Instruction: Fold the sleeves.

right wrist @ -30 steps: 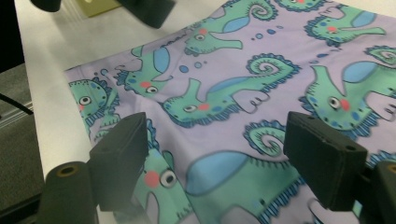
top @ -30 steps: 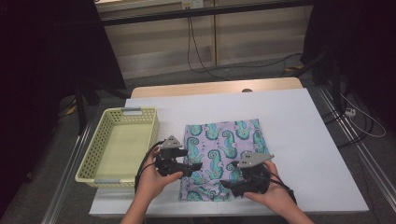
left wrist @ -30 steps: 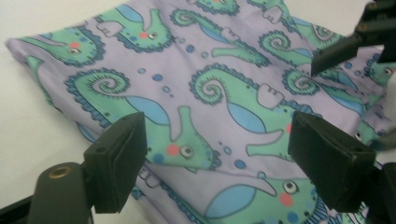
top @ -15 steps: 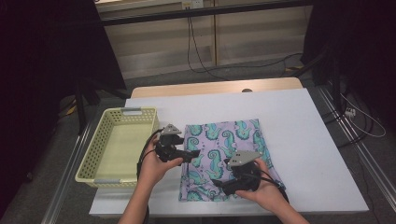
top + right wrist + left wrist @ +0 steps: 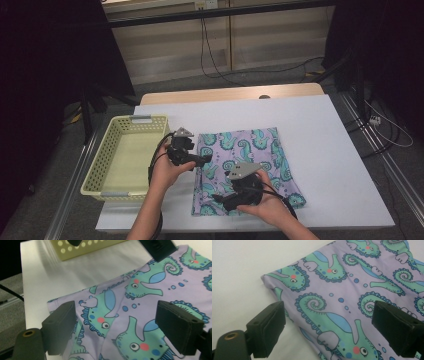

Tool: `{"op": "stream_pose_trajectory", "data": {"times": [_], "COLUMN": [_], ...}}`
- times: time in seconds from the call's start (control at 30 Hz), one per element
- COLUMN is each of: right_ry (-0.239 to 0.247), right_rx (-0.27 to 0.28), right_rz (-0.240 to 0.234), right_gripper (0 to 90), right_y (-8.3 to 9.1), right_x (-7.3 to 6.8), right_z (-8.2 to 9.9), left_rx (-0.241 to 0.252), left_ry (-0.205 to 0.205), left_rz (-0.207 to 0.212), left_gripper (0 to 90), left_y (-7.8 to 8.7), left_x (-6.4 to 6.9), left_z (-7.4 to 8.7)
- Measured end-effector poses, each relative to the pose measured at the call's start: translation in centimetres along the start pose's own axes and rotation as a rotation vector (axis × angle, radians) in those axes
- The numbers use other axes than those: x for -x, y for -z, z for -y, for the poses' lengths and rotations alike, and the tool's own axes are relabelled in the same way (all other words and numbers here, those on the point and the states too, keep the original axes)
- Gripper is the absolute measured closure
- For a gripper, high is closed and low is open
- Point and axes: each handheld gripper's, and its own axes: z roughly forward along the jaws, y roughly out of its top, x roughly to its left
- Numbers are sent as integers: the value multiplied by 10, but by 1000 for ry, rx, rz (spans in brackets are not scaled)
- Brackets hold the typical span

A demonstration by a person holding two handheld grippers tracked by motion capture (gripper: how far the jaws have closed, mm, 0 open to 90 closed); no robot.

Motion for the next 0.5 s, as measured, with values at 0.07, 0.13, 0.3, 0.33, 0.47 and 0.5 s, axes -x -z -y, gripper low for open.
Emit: {"op": "stream_pose_trajectory", "data": {"times": [0.07,0.13,0.3,0.33,0.47,0.5], "right_ry": [7,4,19,22,52,67], "right_rx": [-16,-20,-14,-16,-51,-60], "right_rz": [0,-8,-40,-48,-68,-72], "right_gripper": [178,196,247,252,252,251], "right_y": [-3,-6,-14,-17,-27,-30], "right_x": [-2,-2,-5,-7,-16,-18], "right_z": [1,1,-2,-2,-3,-3], "left_rx": [11,8,14,12,13,16], "left_ry": [10,14,24,26,27,28], "left_rz": [-4,-2,-17,-17,-17,-23], "left_gripper": [122,121,122,122,122,123], "left_y": [0,-1,-2,-2,-2,-3], "left_x": [-2,-3,-8,-8,-12,-13], "left_z": [1,1,2,2,2,3]}}
